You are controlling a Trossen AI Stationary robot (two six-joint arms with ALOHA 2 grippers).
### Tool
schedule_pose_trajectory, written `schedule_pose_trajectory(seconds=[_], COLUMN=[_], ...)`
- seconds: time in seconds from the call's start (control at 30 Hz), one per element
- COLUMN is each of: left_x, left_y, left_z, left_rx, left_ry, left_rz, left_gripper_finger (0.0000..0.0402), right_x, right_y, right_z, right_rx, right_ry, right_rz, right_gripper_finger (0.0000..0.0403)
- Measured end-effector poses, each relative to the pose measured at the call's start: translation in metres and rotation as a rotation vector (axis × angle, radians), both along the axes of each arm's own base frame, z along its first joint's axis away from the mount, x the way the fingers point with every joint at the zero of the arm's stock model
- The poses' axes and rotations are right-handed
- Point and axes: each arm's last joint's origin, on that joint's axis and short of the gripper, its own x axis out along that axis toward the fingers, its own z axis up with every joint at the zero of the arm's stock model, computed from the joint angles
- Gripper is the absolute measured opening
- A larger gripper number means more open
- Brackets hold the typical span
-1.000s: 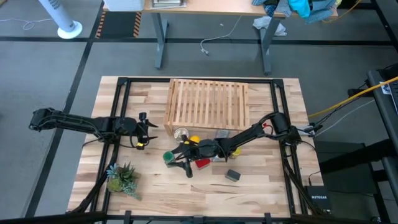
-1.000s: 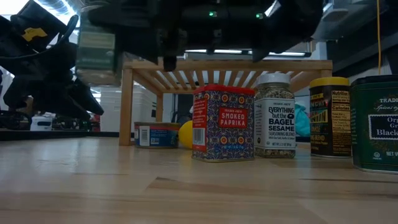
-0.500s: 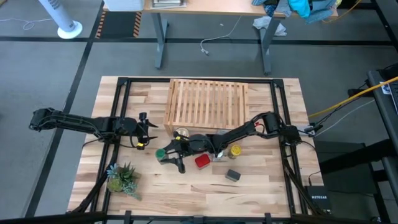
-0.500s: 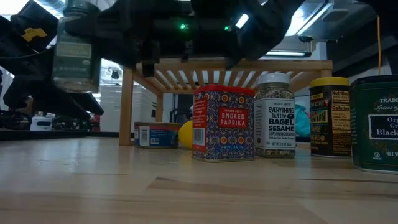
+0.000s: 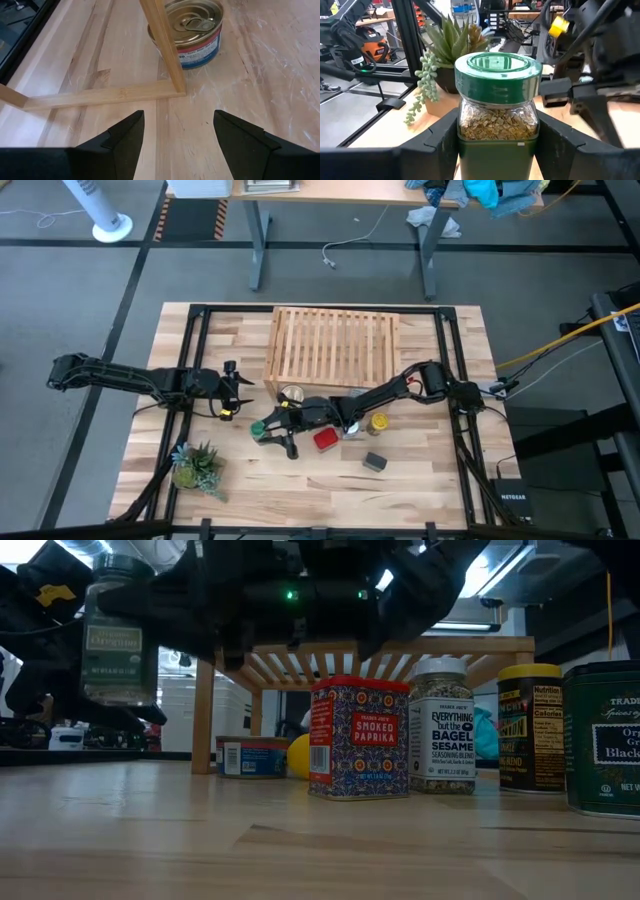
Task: Shelf spices
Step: Remove the green seasoning bottle from the shelf
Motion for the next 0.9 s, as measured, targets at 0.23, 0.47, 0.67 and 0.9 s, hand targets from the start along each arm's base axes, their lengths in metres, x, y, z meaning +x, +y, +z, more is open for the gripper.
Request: schedule_pose_trajectory(seconds=[0.23, 0.47, 0.67, 0.9], left_x=[0.000, 0.000, 0.000, 0.000], left_y=[0.000, 0.000, 0.000, 0.000], left_z=[0.000, 0.000, 0.000, 0.000], left_rx=[0.000, 0.000, 0.000, 0.000], left_ry=[-0.002, -0.002, -0.002, -0.001], left_rz=[0.000, 0.000, 0.000, 0.000], left_gripper_finger=[0.0233, 0.0233, 0.0233, 0.0233], right_x=[0.010, 0.016, 0.015, 0.015], right_y=[0.002, 0.000, 0.000, 0.000], right_z=[-0.010, -0.011, -0.013, -0.013], right_rx=[0.021, 0.010, -0.010, -0.012], right_ry=[0.006, 0.009, 0.017, 0.017], right_rz=[0.020, 0.033, 0.035, 0.036], right_gripper_finger=[0.0209, 0.0209, 0.0209, 0.0209])
